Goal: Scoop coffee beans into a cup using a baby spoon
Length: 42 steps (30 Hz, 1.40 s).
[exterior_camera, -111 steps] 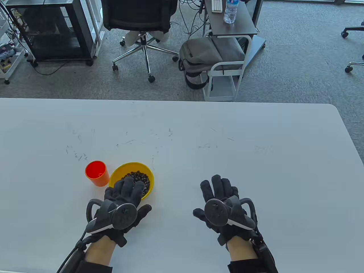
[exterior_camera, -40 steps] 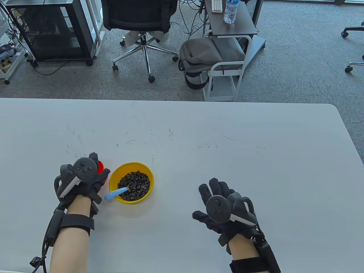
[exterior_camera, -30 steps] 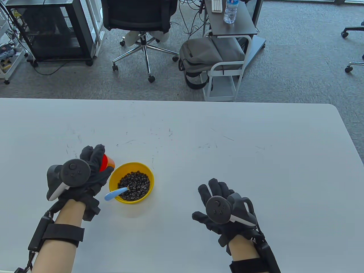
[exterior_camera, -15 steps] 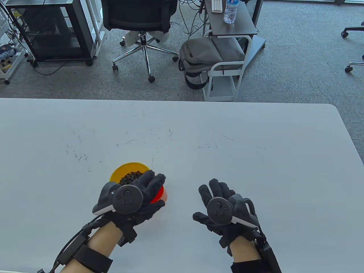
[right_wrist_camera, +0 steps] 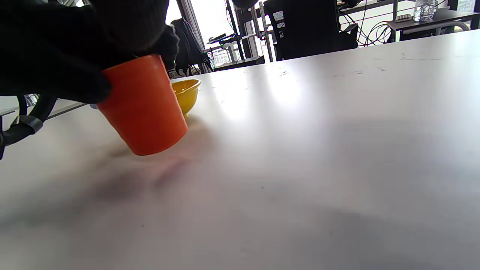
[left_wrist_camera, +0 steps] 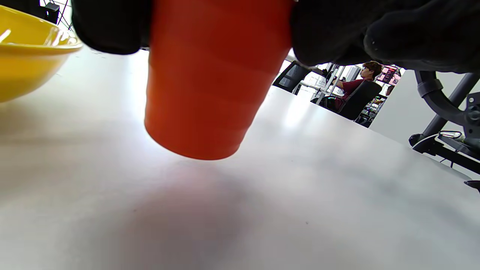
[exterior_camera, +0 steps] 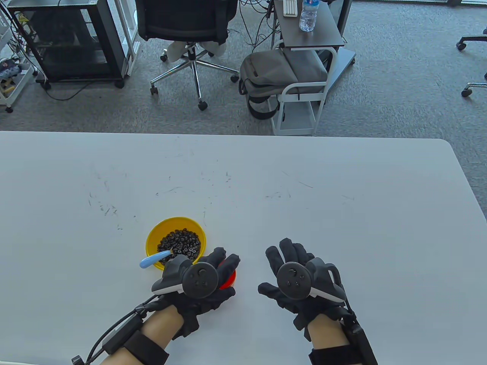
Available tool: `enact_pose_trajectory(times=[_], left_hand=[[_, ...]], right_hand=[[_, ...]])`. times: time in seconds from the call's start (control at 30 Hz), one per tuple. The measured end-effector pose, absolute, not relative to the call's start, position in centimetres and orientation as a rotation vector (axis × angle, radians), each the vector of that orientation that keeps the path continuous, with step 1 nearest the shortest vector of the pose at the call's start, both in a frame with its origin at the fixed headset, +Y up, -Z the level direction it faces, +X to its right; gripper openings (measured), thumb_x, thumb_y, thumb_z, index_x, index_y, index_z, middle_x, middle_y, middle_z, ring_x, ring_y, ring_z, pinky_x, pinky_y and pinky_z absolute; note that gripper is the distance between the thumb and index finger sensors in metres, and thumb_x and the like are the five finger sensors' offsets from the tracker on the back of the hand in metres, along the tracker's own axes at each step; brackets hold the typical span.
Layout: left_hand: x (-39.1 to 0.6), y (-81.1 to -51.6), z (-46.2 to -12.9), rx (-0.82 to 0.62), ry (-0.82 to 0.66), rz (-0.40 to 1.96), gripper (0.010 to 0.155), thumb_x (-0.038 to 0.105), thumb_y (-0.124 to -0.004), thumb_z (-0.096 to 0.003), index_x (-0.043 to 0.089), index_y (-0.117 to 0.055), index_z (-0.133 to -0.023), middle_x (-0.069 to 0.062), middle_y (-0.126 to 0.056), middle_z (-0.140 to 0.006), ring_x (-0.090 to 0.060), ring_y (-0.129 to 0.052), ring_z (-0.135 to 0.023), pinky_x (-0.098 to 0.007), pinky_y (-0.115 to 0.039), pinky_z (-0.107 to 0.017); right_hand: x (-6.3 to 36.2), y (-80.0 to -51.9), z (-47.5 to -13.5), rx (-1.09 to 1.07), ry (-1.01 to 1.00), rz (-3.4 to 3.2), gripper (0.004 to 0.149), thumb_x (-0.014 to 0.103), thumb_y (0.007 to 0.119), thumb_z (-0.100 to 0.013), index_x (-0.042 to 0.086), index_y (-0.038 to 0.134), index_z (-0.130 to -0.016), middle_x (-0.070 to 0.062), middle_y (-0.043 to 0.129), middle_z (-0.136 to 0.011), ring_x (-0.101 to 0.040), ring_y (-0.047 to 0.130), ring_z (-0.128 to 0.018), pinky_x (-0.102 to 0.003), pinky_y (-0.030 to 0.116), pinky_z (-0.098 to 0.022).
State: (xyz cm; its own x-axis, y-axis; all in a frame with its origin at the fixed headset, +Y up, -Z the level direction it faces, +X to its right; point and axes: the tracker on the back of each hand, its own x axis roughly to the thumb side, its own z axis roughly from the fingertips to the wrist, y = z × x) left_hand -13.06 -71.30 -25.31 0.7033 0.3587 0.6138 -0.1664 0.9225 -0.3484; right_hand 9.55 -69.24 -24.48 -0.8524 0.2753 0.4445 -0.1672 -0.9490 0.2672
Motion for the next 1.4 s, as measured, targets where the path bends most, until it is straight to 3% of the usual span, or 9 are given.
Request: enact_pose_trajectory(times=[0.43,0.73,0.87,1.1,1.4], left_hand=[[-13.4,-73.0,-25.2,-0.356,-0.733,0.267,0.076,0.046,-0.073,-0.0618,0.008,-0.037,-0.118,-0.037,-0.03,-0.112,-0.064,-0.057,-0.094,-0.063,-0.068,-0.061],[-16.9,-67.1,-25.5,-0.16,-0.677,0.327,0.075,0.05,-0.07,-0.0619,0.006,-0.044,-0.117,-0.036,-0.034,-0.113,-0.064,-0.057,-0.094,-0.064,-0.067,-0.061],[-20.4,-65.4,-26.3,-0.145,-0.545,0.13,0.068,0.043,-0.071,-0.063,0.005,-0.051,-0.115,-0.036,-0.044,-0.112,-0.063,-0.062,-0.093,-0.063,-0.07,-0.06],[-25.7,-69.2,-28.0,-0.231,-0.313,0.12,0.064,0.036,-0.073,-0.063,0.003,-0.053,-0.115,-0.038,-0.048,-0.11,-0.064,-0.065,-0.09,-0.063,-0.071,-0.058],[-25.8,-72.4,-28.6,-0.42,-0.216,0.086,0.064,0.028,-0.07,-0.0641,0.001,-0.043,-0.117,-0.046,-0.041,-0.107,-0.068,-0.061,-0.089,-0.066,-0.068,-0.058]], right_hand=[[9.4,-69.4,-24.5,0.714,0.355,2.802,0.087,0.059,0.066,-0.057,0.002,0.031,-0.112,-0.04,0.02,-0.111,-0.068,0.029,-0.092,-0.076,0.038,-0.063],[9.6,-69.2,-24.5,0.717,0.354,2.79,0.087,0.059,0.066,-0.057,0.002,0.031,-0.112,-0.041,0.02,-0.111,-0.068,0.029,-0.092,-0.076,0.039,-0.063],[9.5,-69.2,-24.5,0.723,0.359,2.79,0.087,0.059,0.066,-0.057,0.002,0.031,-0.112,-0.041,0.02,-0.111,-0.067,0.029,-0.092,-0.076,0.039,-0.063],[9.5,-69.2,-24.4,0.718,0.373,2.796,0.086,0.059,0.066,-0.057,0.002,0.031,-0.112,-0.04,0.021,-0.111,-0.068,0.03,-0.092,-0.076,0.039,-0.063],[9.5,-69.2,-24.4,0.698,0.378,2.808,0.086,0.059,0.066,-0.057,0.002,0.032,-0.112,-0.04,0.021,-0.111,-0.067,0.03,-0.092,-0.076,0.04,-0.063]])
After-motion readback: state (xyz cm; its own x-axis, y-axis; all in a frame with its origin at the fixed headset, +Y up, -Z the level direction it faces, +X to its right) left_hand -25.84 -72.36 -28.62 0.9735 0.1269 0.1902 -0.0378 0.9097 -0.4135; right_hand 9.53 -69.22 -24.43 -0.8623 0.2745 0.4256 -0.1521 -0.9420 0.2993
